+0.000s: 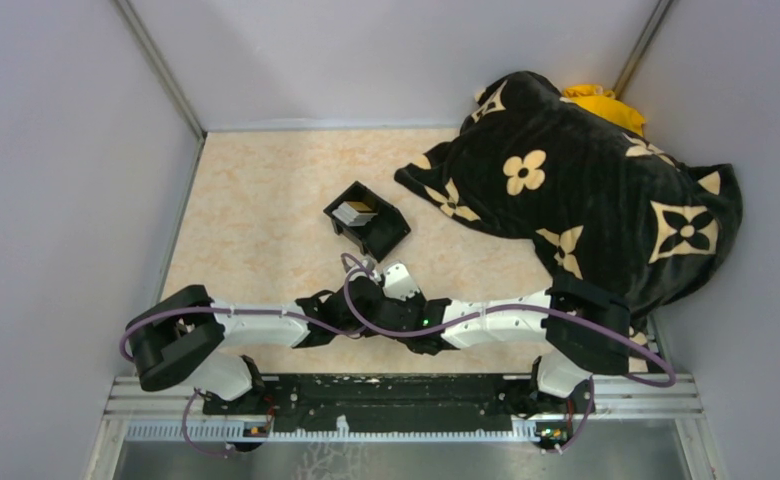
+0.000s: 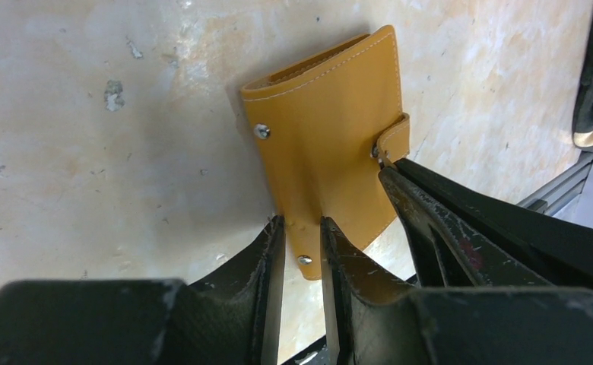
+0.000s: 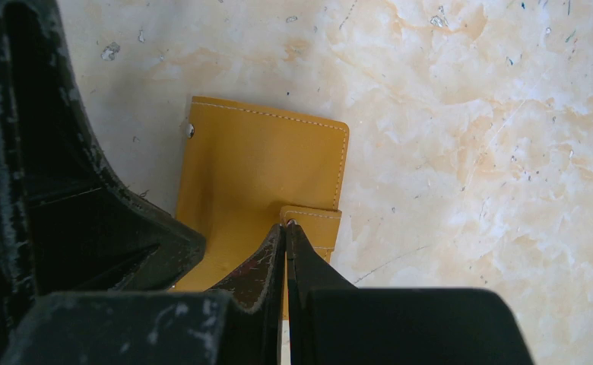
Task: Put the credit cards into the card holder
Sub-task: Close the card holder at the center of the board.
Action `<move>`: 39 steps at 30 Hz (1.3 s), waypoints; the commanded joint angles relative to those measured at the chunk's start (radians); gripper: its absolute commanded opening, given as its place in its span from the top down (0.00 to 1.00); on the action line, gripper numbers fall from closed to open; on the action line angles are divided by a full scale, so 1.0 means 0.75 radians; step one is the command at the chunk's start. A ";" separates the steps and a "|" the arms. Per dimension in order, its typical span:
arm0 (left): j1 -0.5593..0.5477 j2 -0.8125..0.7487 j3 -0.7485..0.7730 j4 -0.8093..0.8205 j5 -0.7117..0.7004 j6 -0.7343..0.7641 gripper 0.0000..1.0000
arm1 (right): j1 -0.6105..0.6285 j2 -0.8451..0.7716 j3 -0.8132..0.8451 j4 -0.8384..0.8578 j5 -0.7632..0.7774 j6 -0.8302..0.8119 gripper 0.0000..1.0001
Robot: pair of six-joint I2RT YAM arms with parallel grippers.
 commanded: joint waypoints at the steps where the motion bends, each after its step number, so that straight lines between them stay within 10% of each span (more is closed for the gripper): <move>1: -0.044 0.018 0.013 -0.060 0.015 0.019 0.70 | -0.024 0.053 0.024 0.093 -0.046 0.012 1.00; 39: -0.045 0.077 0.056 -0.060 0.027 0.039 0.69 | -0.094 -0.017 0.070 0.065 -0.007 -0.047 1.00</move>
